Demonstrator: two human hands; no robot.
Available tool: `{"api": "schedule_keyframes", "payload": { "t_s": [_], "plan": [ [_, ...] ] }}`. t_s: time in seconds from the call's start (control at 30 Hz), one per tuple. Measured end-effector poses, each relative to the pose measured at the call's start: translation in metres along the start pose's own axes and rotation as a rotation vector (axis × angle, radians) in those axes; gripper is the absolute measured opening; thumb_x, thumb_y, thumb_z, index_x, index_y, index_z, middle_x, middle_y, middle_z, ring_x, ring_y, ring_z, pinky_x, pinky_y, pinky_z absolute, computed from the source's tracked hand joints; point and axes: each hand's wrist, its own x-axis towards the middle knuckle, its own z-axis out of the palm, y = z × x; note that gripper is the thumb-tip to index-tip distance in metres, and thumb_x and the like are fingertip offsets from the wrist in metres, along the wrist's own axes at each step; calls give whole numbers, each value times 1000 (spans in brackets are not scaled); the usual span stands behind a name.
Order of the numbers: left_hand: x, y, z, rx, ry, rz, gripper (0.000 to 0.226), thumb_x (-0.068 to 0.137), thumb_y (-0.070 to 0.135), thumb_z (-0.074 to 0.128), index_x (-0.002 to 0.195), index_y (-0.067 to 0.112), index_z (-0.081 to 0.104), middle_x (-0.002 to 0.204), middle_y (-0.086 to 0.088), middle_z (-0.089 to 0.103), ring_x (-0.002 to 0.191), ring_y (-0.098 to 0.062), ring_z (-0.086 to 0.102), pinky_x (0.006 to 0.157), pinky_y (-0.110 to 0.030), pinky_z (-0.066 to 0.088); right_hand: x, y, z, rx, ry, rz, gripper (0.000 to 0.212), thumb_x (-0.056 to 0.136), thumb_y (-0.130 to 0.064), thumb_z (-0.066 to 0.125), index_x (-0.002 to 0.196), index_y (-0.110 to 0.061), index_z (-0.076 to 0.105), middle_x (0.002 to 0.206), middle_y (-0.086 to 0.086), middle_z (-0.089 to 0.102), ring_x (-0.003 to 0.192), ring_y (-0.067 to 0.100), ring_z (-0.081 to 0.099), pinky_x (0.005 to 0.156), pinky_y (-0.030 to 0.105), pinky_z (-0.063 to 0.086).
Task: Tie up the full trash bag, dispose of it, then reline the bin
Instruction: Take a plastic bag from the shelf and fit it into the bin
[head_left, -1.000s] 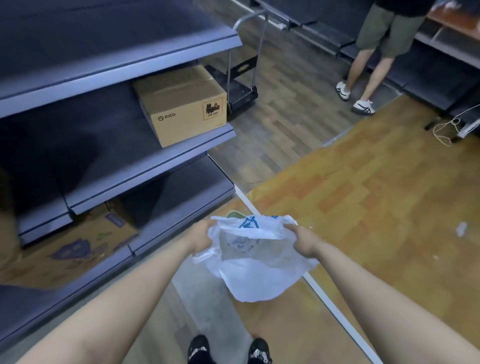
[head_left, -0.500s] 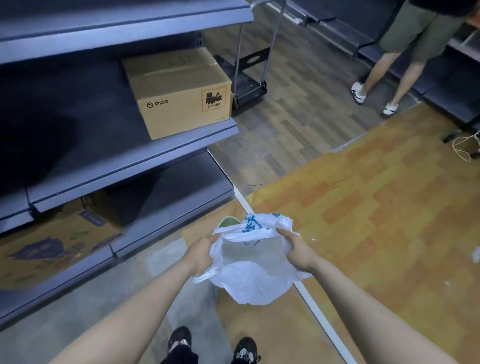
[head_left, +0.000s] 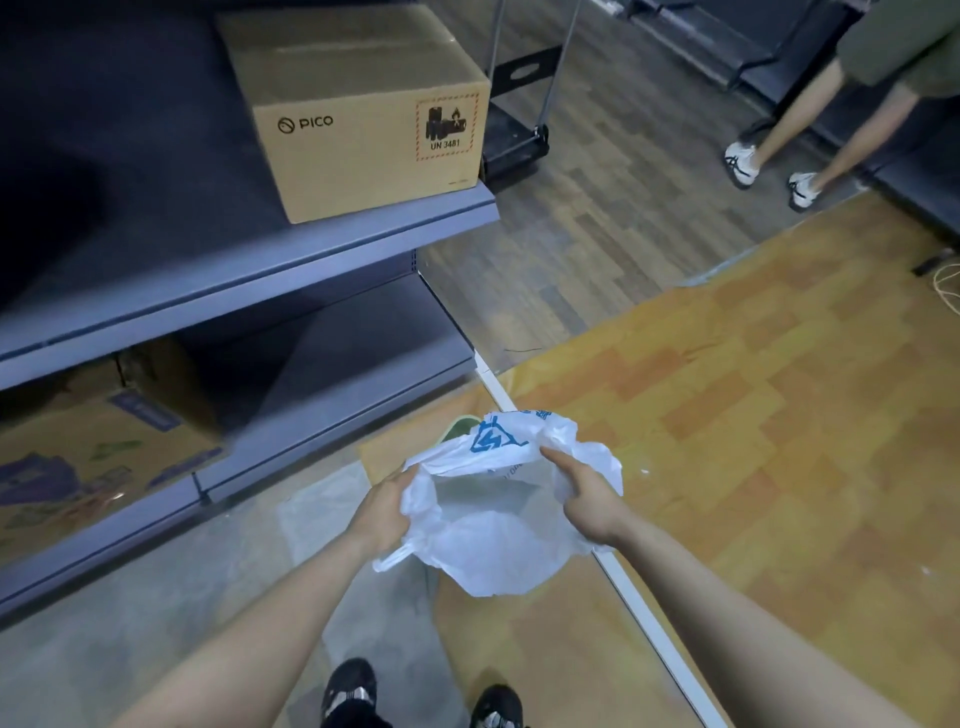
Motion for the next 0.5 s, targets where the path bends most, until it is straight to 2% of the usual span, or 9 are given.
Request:
{"api": "schedule_keyframes", "payload": {
  "t_s": [0.13,0.2,0.27,0.3,0.33,0.37,0.43,0.5],
  "plan": [
    [15,-21,12,-66,62,-40,69,84,-8,47,146,19,30,151,-3,34,136,-22,36,102,-18,29,13,2,17,22,-25,-55,81,74,15,32,146,-23,30,152,-2,32,141,16,28,99,14,27],
    [24,-30,15,-57,67,-34,72,83,-11,44,147,18,29,151,-3,33,137,-22,35,103,-19,29,20,3,21,92,-56,-105,76,82,7,45,146,-32,27,151,-9,31,139,11,28,98,13,30],
    [34,-41,15,-30,81,-14,74,79,-13,42,147,15,30,152,-4,33,139,-22,32,106,-21,29,28,5,22,277,-46,-144,66,94,-14,51,145,-42,20,143,-10,40,129,9,38,83,5,40],
    [41,-47,13,-6,98,8,74,78,-13,42,146,14,32,151,-5,34,139,-22,32,108,-23,28,33,8,21,370,6,-143,62,97,-22,48,144,-45,16,134,-3,49,117,11,48,70,1,42],
    [48,-53,11,29,118,36,73,76,-13,43,144,13,36,150,-5,36,139,-21,33,109,-24,28,39,14,19,436,86,-145,59,99,-24,44,144,-46,14,125,5,56,103,13,56,62,1,44],
    [57,-58,9,75,141,62,73,75,-13,43,143,13,39,149,-5,38,138,-21,35,109,-25,29,44,23,17,444,176,-160,57,100,-24,41,144,-47,14,118,6,60,94,13,61,62,4,45],
    [76,-69,2,193,178,98,73,74,-11,45,142,18,41,148,-2,41,136,-22,39,107,-27,34,58,49,15,272,332,-208,58,98,-16,40,144,-45,20,110,0,65,90,17,67,74,19,46],
    [97,-79,-3,335,214,120,74,76,-6,47,143,25,39,149,1,40,134,-23,41,104,-31,39,72,78,13,-119,399,-208,70,87,-2,42,145,-37,26,120,1,63,107,24,62,86,34,46]
  ]
}}
